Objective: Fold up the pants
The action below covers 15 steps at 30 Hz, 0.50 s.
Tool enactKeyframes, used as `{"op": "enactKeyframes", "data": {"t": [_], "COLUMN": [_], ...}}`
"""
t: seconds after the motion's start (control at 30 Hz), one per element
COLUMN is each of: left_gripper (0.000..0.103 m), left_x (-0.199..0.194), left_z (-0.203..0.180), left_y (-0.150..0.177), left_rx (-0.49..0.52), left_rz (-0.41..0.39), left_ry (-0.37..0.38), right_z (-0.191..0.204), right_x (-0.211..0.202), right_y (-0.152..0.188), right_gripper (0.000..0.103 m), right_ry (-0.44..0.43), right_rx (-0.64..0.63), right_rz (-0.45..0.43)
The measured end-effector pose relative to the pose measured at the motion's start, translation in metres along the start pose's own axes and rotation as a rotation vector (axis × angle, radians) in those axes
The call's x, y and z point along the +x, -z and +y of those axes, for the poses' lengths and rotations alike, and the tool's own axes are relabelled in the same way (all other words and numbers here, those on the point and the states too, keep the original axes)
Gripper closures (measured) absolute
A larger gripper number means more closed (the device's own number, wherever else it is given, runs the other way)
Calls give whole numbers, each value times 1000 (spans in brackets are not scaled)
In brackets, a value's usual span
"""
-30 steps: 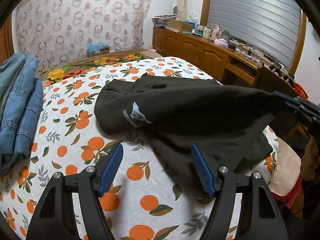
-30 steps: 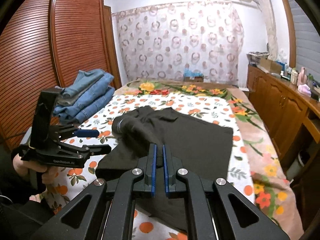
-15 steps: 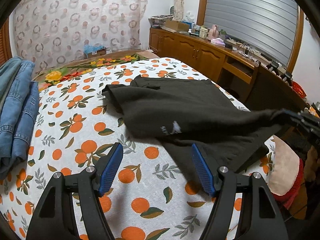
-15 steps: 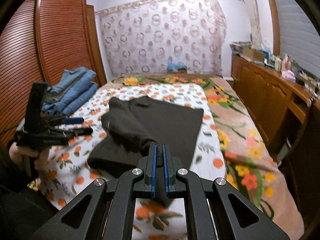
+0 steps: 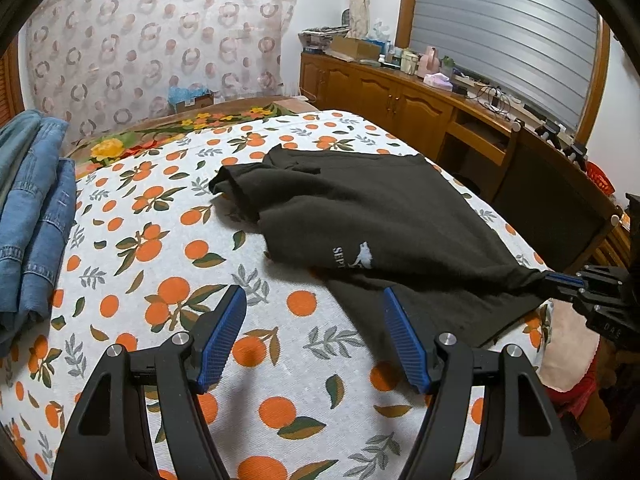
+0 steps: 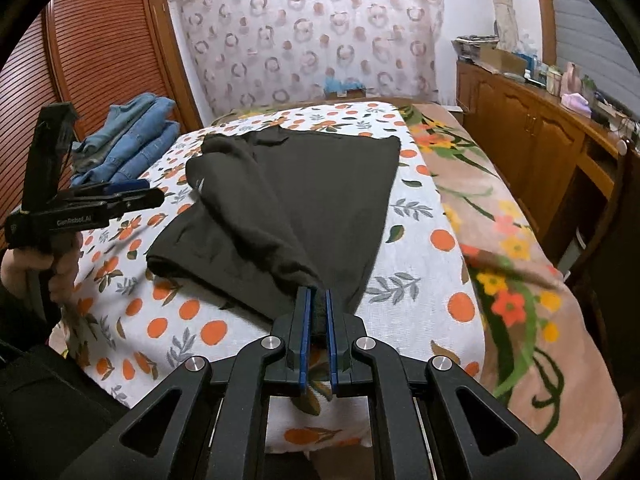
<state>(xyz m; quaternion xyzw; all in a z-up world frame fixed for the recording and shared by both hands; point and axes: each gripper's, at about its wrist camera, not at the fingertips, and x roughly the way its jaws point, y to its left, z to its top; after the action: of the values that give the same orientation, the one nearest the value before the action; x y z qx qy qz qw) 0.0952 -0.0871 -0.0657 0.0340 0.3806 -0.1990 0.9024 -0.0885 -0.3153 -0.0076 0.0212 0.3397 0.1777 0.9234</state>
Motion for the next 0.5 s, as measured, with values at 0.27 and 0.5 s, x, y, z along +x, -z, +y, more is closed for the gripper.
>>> {"op": "enactKeyframes", "data": {"t": [0.27,0.5], "left_gripper": [31,31], "left_x": [-5,-8], "left_z": [16,32], "left_y": [0,-7], "left_rx": [-25,-34], "left_rz": [-19,-38], "left_ry": [-17,-52], "right_z": [0,22], "right_x": [-5,4], "right_y": [-9,-36], "right_gripper": [84,78], "right_ry": [-2,-56], "right_rx": [-25,-93], "right_rz": [-63,-121]}}
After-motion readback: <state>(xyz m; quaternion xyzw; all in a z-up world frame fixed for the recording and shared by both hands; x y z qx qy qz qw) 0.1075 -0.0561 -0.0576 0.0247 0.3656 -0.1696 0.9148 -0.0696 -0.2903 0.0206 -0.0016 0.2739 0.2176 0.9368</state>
